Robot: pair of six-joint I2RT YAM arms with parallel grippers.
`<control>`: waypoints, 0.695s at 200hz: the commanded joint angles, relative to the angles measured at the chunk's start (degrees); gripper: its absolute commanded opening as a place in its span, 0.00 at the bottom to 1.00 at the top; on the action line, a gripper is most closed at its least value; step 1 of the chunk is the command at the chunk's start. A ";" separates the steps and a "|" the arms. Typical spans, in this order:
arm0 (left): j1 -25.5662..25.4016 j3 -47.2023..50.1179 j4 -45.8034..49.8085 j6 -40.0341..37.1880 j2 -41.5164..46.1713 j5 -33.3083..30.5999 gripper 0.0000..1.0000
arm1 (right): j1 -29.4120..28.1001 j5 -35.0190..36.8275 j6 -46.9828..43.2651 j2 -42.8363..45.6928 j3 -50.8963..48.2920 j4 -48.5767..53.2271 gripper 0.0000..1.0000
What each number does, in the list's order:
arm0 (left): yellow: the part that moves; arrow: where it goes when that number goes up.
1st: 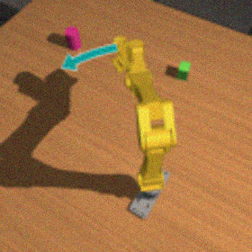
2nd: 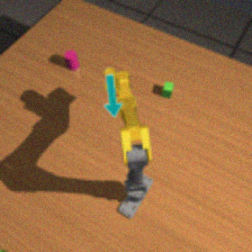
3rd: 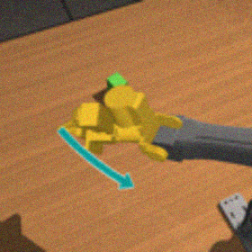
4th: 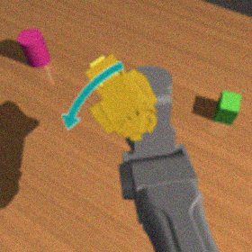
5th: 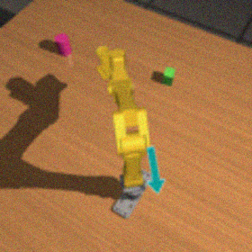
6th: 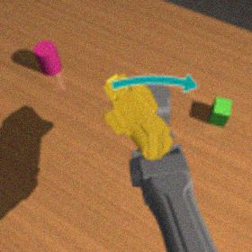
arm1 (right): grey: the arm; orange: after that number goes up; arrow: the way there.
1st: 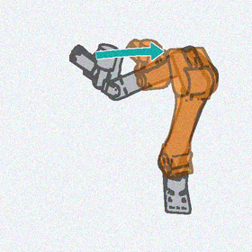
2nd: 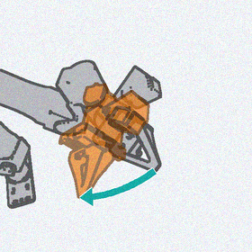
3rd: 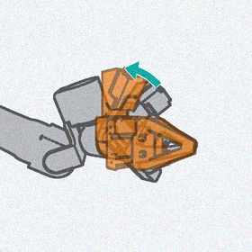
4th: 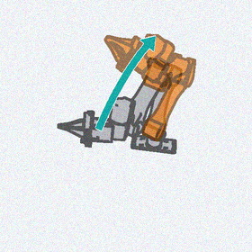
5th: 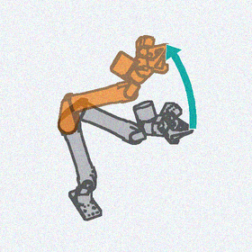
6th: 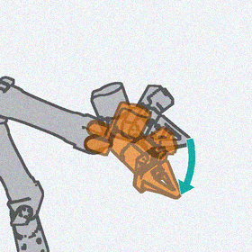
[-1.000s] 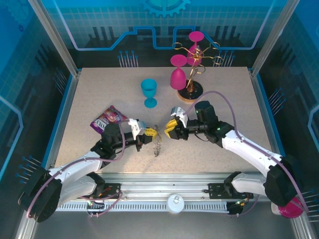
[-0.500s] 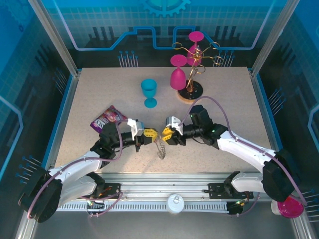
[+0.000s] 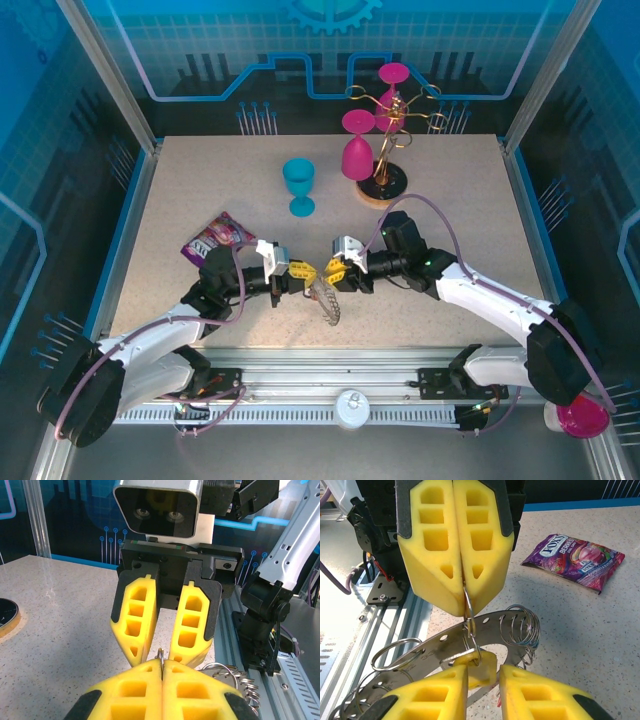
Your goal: Put the keys on the keyring
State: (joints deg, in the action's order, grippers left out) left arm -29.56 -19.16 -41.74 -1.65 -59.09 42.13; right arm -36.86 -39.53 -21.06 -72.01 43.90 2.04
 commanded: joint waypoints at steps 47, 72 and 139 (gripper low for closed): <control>0.17 -1.24 0.78 -2.90 0.74 2.00 0.00 | -0.66 -2.30 -0.66 1.79 0.86 0.11 0.24; 0.19 -1.41 0.82 -2.92 0.67 2.01 0.00 | -0.66 -2.80 -0.57 1.59 0.92 0.21 0.21; 0.18 -1.71 0.72 -2.79 0.56 2.34 0.00 | -1.02 -3.38 0.49 0.16 1.21 -0.91 0.08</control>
State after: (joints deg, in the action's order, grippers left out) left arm -29.56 -19.16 -39.44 -3.14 -59.07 42.54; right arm -37.12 -41.21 -21.02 -71.44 43.92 1.89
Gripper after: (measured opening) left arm 0.048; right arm 0.129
